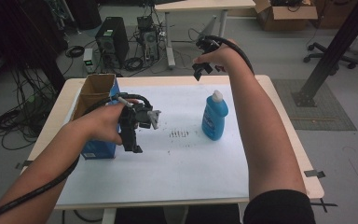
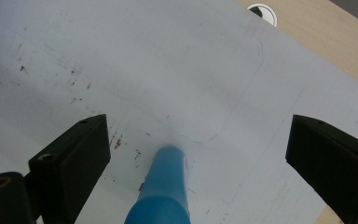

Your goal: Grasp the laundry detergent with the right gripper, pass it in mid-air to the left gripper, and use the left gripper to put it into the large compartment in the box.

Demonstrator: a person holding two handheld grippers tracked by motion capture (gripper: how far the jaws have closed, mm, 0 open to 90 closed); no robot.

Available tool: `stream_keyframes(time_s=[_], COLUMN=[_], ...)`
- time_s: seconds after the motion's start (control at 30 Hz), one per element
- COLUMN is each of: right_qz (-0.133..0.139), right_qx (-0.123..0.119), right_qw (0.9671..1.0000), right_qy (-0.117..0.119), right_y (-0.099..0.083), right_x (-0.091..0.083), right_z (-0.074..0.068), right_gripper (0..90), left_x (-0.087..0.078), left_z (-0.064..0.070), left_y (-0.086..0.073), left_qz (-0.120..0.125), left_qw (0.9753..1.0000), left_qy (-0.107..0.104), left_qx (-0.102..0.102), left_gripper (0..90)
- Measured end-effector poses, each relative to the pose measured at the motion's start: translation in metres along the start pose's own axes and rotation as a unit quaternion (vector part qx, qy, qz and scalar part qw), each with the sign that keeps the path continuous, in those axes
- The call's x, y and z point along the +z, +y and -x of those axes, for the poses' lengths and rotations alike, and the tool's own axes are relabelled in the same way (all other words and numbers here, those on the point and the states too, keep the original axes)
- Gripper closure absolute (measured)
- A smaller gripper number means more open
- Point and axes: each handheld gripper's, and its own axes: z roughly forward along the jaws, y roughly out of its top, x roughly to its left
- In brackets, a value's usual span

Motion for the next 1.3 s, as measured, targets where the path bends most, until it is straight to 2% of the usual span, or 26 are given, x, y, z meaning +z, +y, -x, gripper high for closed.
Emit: stream_keyframes(time_s=[0.23,0.27,0.37,0.53,0.67,0.87,0.97,1.03,1.3], right_qz=[0.003,0.004,0.004,0.002,0.000,0.011,0.013,0.013,0.018], right_qx=[0.000,0.001,-0.001,0.009,0.012,0.017,0.017,0.017,0.006], right_qw=[1.0000,1.0000,1.0000,1.0000,0.9999,0.9998,0.9998,0.9998,0.9998], right_qy=[-0.003,-0.003,-0.001,-0.001,-0.005,-0.007,0.001,0.002,-0.011], right_y=[0.001,0.000,-0.001,-0.009,-0.018,-0.037,-0.047,-0.054,-0.079], right_x=[-0.004,-0.003,-0.002,0.000,-0.003,-0.015,-0.016,-0.018,-0.026], right_z=[-0.001,-0.002,-0.001,0.003,0.006,0.007,0.005,0.003,-0.005], right_gripper=[6.5,6.5,6.5,6.4,6.5,6.5,6.8,6.8,6.7], left_x=[-0.002,-0.002,-0.002,0.000,0.001,-0.001,-0.001,-0.001,-0.006], left_z=[0.001,0.002,0.002,0.001,0.003,0.004,0.003,0.003,0.004], left_y=[0.000,0.000,0.000,0.002,0.003,0.004,0.003,0.003,0.007], left_qz=[-0.003,-0.003,0.000,-0.006,-0.006,-0.009,-0.009,-0.010,-0.004], left_qw=[1.0000,1.0000,1.0000,1.0000,1.0000,1.0000,1.0000,0.9999,1.0000], left_qy=[0.002,-0.001,0.001,-0.004,-0.003,-0.004,-0.001,-0.002,0.000], left_qx=[0.000,-0.005,-0.001,-0.002,-0.002,0.001,0.004,-0.002,0.000], left_gripper=[0.2,0.2,0.2,0.2,0.2,0.2,0.2,0.2,0.2])
